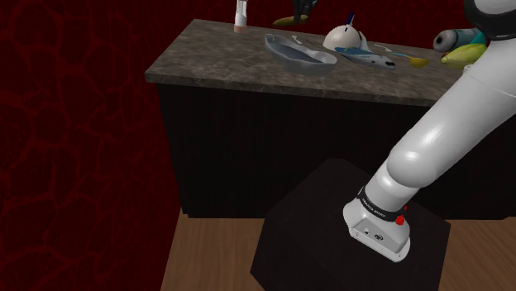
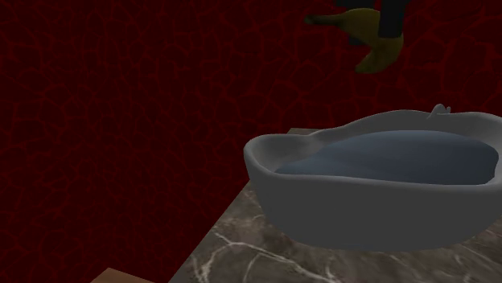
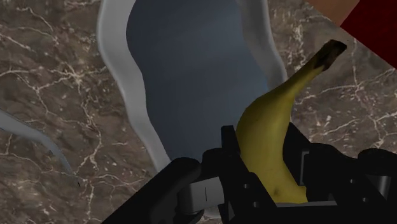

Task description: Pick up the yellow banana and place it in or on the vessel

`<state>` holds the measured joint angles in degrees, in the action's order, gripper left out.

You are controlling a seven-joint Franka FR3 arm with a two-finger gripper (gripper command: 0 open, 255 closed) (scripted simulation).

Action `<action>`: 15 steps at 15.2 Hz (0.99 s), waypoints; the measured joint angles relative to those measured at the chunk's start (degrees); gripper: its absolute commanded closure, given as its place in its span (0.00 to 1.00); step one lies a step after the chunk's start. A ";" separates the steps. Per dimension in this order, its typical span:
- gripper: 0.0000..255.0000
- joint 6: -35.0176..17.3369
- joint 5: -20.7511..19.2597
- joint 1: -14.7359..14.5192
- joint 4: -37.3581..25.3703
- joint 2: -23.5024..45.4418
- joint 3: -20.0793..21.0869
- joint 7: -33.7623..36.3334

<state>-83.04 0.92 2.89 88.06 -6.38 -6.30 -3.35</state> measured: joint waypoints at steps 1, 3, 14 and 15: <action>1.00 0.10 -0.02 0.54 -0.14 0.08 -0.71 -1.25; 1.00 -0.36 -0.05 1.98 -0.37 0.84 -2.59 -4.51; 1.00 -8.80 -0.42 2.44 10.06 -1.14 -3.09 -5.71; 1.00 -9.45 -0.45 2.46 10.84 -1.27 -3.11 -5.75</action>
<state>-92.50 0.47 5.35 98.90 -7.65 -9.40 -9.10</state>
